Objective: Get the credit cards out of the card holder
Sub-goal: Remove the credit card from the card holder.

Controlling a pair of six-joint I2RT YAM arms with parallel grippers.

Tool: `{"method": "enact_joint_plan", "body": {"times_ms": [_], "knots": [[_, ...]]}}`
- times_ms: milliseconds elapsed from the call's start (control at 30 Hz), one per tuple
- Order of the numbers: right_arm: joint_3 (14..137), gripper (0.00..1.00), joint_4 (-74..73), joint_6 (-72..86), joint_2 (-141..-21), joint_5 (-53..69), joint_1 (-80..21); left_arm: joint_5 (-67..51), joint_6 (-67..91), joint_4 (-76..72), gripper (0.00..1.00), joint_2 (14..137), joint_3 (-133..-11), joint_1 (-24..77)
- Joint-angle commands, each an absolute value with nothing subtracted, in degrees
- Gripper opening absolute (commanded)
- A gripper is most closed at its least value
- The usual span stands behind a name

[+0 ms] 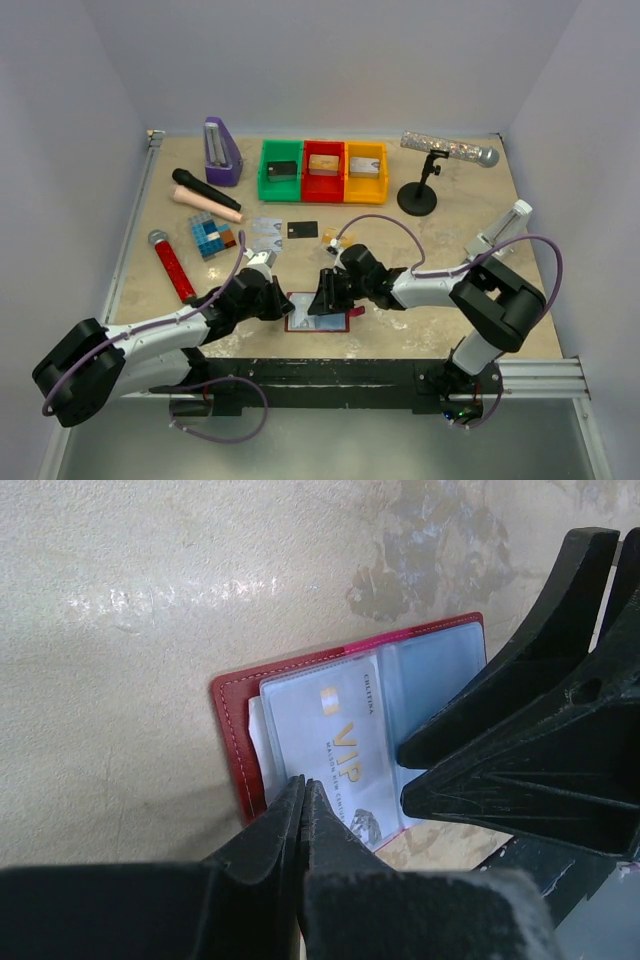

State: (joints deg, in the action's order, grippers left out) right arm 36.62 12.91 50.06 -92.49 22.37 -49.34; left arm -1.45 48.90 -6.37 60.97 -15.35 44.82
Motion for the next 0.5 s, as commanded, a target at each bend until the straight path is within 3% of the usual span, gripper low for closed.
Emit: {"method": "enact_joint_plan", "body": {"times_ms": [0, 467], "knots": [[37.3, 0.40, 15.5, 51.0, -92.5, 23.2, -49.4, -0.3, 49.4, -8.4, 0.00, 61.0, -14.9, 45.0], [37.3, 0.40, 14.6, 51.6, -90.6, 22.3, -49.8, 1.8, 50.0, -6.8, 0.00, 62.3, -14.5, 45.0]]}}
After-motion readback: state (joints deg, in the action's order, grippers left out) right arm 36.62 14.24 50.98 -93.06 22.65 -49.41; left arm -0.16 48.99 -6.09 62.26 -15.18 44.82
